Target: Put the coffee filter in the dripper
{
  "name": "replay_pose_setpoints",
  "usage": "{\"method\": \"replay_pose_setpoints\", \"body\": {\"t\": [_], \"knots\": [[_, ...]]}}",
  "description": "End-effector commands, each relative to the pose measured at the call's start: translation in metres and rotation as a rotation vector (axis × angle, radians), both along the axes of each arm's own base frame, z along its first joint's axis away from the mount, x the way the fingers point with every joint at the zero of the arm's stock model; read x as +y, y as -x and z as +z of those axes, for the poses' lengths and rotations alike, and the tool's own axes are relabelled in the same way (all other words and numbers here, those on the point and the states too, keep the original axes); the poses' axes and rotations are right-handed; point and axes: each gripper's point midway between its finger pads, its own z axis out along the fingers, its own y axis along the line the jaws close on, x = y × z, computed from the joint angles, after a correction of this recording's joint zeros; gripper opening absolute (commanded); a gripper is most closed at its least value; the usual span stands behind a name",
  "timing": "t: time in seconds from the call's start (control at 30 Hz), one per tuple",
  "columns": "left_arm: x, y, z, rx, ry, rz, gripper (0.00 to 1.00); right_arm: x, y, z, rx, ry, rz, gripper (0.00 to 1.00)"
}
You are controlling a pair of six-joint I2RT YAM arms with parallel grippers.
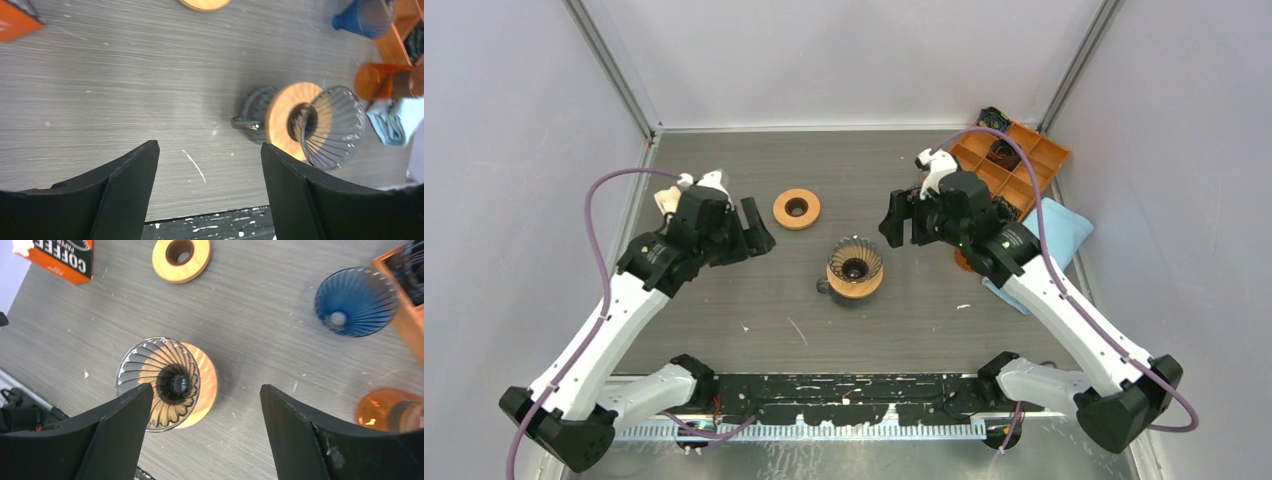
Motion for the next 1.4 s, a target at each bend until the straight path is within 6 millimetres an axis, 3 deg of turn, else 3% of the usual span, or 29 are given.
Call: {"method": "replay_pose_setpoints", "body": {"t": [0.0, 0.27, 0.4, 0.77, 1.07, 1.37], "knots": [[0.043, -0.006, 0.018, -0.059, -0.108, 0.100, 0.77, -0.029, -0.007, 0.027, -0.141, 0.035, -0.107, 0.88], [0.088, -0.031, 0.025, -0.074, -0.177, 0.231, 0.76, -0.067, -0.003, 0.037, -0.283, 0.075, -0.235, 1.00], [0.107, -0.048, 0.024, -0.076, -0.185, 0.287, 0.73, -0.082, -0.001, 0.032, -0.339, 0.087, -0.284, 1.00], [0.161, -0.098, 0.012, -0.054, -0.154, 0.441, 0.59, -0.100, 0.002, 0.013, -0.426, 0.109, -0.338, 1.00], [0.207, -0.134, -0.020, 0.030, -0.159, 0.525, 0.37, -0.121, 0.000, -0.004, -0.448, 0.155, -0.440, 1.00], [0.221, -0.159, -0.046, 0.106, -0.173, 0.530, 0.30, -0.127, -0.002, -0.004, -0.476, 0.182, -0.460, 1.00]]}}
